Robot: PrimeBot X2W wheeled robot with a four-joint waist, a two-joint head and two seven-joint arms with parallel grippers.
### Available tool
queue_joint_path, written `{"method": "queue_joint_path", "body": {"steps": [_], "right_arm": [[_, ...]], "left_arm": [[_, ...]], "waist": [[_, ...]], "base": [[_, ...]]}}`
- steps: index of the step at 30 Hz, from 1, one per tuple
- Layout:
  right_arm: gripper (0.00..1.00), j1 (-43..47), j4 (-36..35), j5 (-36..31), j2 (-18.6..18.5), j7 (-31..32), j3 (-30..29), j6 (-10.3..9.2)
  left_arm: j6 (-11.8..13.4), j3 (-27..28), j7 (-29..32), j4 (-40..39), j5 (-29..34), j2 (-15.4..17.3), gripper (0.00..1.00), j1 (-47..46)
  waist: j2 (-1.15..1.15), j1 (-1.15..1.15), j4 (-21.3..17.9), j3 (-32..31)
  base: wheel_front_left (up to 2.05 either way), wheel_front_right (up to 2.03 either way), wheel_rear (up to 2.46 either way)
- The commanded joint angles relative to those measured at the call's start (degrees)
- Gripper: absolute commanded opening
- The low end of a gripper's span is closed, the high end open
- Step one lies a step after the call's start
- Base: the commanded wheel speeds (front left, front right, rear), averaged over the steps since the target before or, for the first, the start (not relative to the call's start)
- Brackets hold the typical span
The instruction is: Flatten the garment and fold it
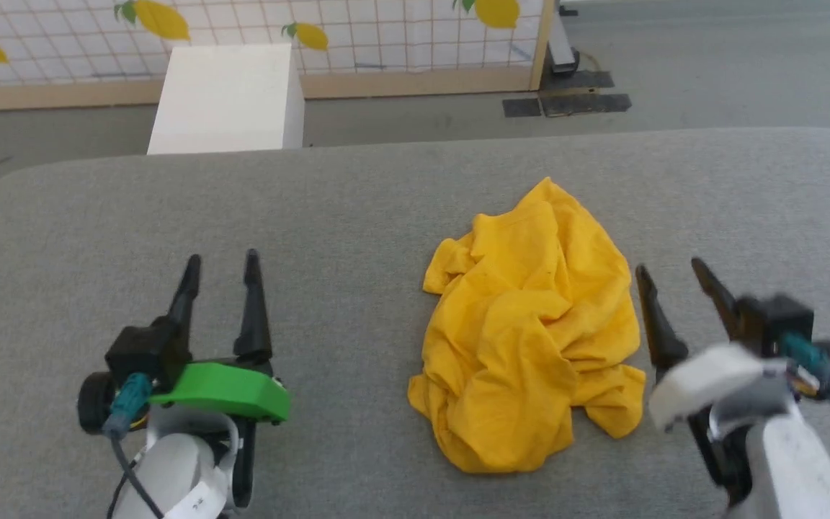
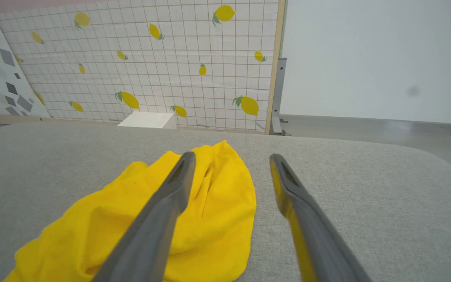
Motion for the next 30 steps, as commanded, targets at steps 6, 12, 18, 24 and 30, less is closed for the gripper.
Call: {"method": "queue_joint_path", "body": {"steps": [6, 12, 18, 24, 30], "right_arm": [[1.0, -18.48, 14.77, 0.72, -4.53, 15.66, -2.18, -0.1], [1.0, -28.08, 25.74, 1.89, -6.56, 27.11, -4.28, -0.1], [0.93, -31.39, 31.65, 4.07, -7.51, 38.53, -2.39, -0.1], [0.0, -29.86, 27.84, 9.81, -8.04, 37.88, -0.09, -0.1], [0.0, -24.78, 15.77, 17.05, -7.67, 28.83, 1.74, -0.1]], "left_arm": [[-3.08, 6.7, -0.25, -5.01, 5.48, -4.15, 1.0, 1.22], [-5.29, 9.45, -0.25, -6.25, 7.08, -6.56, 1.0, -0.64], [-6.77, 10.16, -0.25, -5.83, 7.7, -7.32, 1.0, -1.32], [-6.75, 10.32, -0.26, -4.35, 7.07, -7.44, 1.0, -0.46], [-6.55, 11.21, -0.26, -3.19, 7.56, -7.45, 1.0, 2.03]], "waist": [[0.0, 0.0, 6.43, 9.91], [0.0, 0.0, 9.18, 14.64], [0.0, 0.0, 10.23, 15.78], [0.0, 0.0, 9.41, 12.62], [0.0, 0.0, 7.4, 6.51]], "base": [[0.0, 0.0, 0.0], [0.0, 0.0, 0.0], [0.0, 0.0, 0.0], [0.0, 0.0, 0.0], [0.0, 0.0, 0.0]]}}
